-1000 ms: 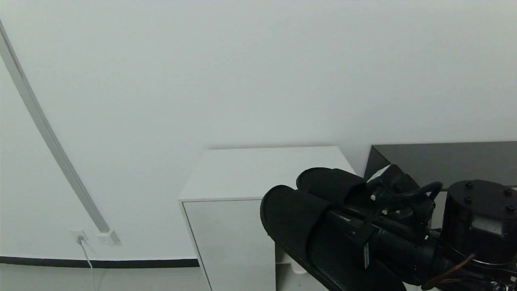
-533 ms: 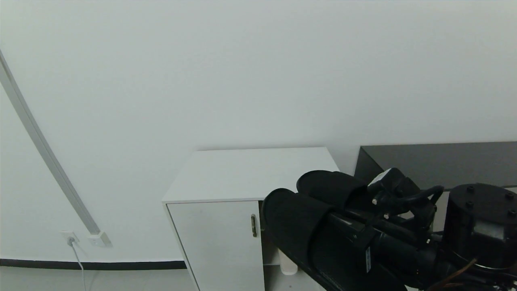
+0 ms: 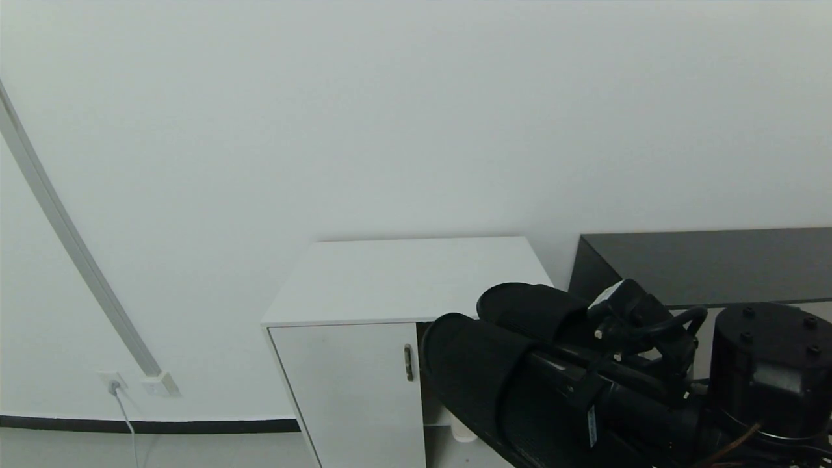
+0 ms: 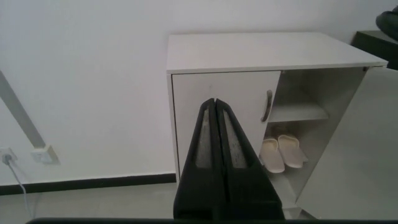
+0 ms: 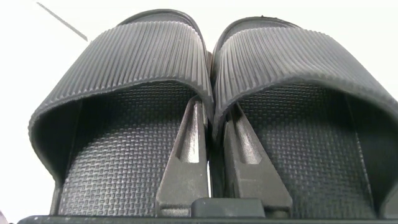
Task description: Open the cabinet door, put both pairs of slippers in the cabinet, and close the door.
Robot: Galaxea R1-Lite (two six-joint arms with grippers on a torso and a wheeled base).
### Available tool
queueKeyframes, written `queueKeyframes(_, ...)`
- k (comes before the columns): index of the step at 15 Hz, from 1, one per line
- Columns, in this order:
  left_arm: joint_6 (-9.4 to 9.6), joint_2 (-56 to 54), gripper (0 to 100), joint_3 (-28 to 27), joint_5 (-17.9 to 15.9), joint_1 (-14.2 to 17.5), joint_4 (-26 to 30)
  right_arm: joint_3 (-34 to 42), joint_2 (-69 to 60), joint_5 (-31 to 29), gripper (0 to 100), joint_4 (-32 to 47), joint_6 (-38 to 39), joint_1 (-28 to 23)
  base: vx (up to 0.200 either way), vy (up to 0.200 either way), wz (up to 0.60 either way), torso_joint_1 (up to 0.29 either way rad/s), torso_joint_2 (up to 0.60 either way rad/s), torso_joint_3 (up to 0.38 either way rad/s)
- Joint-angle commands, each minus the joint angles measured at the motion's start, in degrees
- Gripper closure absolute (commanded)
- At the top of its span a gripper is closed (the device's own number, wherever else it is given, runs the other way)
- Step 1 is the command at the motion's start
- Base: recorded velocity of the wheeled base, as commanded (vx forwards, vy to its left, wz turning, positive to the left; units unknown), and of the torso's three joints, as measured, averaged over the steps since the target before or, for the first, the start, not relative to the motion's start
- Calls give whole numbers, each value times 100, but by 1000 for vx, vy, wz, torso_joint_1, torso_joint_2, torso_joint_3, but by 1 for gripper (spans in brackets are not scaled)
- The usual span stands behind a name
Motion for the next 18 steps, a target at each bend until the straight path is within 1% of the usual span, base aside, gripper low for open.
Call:
queueKeyframes(1,0,7,100,1,-2,0,0,2,87,-3,100,-9,-2,6,0,0,0,0,0,0)
queueKeyframes(4,18,7,100,1,-2,0,0,20,95,-3,100,-9,7,6,0,0,0,-30,66,38)
queueKeyframes(7,18,7,100,1,-2,0,0,37,87,-3,100,-9,7,6,0,0,0,-144,331,183)
queueKeyframes(10,18,7,100,1,-2,0,0,64,25,-12,100,-18,7,-12,0,0,0,-165,372,207)
queueKeyframes(13,18,7,100,1,-2,0,0,187,122,-12,100,-202,7,-21,0,0,0,-167,396,224)
queueKeyframes(18,18,7,100,1,-2,0,0,231,210,-12,100,-238,7,-21,0,0,0,-223,530,304)
